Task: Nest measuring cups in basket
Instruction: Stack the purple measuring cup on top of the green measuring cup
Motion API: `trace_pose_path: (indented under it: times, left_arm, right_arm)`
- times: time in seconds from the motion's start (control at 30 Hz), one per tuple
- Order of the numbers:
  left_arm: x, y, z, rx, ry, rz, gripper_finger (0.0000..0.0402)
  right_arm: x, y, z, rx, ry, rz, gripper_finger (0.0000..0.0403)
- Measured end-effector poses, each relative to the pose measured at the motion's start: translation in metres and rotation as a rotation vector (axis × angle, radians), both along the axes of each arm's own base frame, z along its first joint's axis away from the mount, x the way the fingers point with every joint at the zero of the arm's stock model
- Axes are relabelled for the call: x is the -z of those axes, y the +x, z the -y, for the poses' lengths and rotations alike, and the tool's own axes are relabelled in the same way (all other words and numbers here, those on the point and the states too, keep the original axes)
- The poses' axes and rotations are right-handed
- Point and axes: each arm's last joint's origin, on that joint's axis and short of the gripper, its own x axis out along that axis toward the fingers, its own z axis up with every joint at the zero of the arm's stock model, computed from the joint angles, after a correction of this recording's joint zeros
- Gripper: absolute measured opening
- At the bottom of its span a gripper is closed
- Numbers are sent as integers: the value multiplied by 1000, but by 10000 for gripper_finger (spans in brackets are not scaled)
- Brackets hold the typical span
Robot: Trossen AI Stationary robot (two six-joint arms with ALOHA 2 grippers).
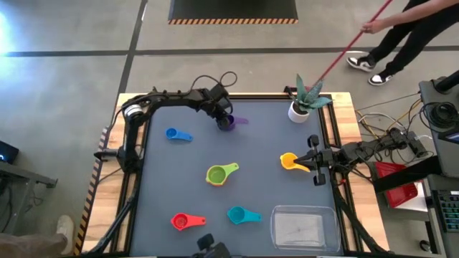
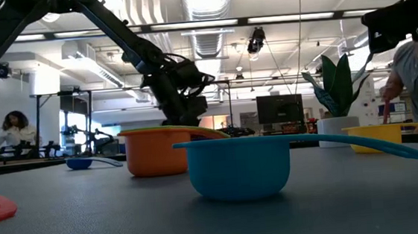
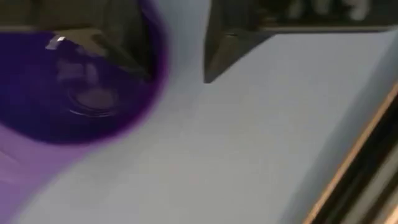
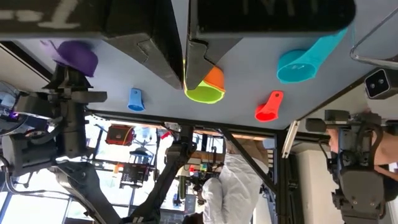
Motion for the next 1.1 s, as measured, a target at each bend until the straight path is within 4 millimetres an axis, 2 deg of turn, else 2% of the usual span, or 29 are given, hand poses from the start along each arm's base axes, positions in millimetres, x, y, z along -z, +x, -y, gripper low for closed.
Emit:
trace_pose_path:
  times: [0.1, 0.13, 0.23, 0.33, 0.43, 0.53, 0.67, 0.77, 0.9, 1.1]
  left_arm:
    - [0, -1, 3, -9, -8, -7, 28]
    - [-2, -2, 4, -18, -15, -9, 15]
    - [-13, -4, 10, -20, -16, -3, 6]
    - [-34, -10, 26, -15, -16, 19, 3]
    - [-56, -23, 53, -31, -12, 34, 2]
    - [-71, -44, 91, -62, -5, 59, 2]
    - [-81, -75, 143, -129, -24, 169, 1]
    - [-84, -93, 173, -177, -73, 305, 1]
    - [-80, -106, 201, -245, -107, 392, 1]
    - [-71, -101, 226, -313, -142, 387, 0]
  right_arm:
    - [0, 0, 0, 0, 0, 0, 9]
    - [0, 0, 0, 0, 0, 0, 9]
    - [0, 0, 0, 0, 0, 0, 9]
    - [0, 0, 0, 0, 0, 0, 9]
    - [0, 0, 0, 0, 0, 0, 9]
    - [0, 0, 0, 0, 0, 0, 9]
    - [0, 0, 0, 0, -1, 0, 9]
    - [0, 0, 0, 0, 0, 0, 9]
    - [0, 0, 0, 0, 0, 0, 9]
    - [0, 0, 0, 1, 0, 0, 9]
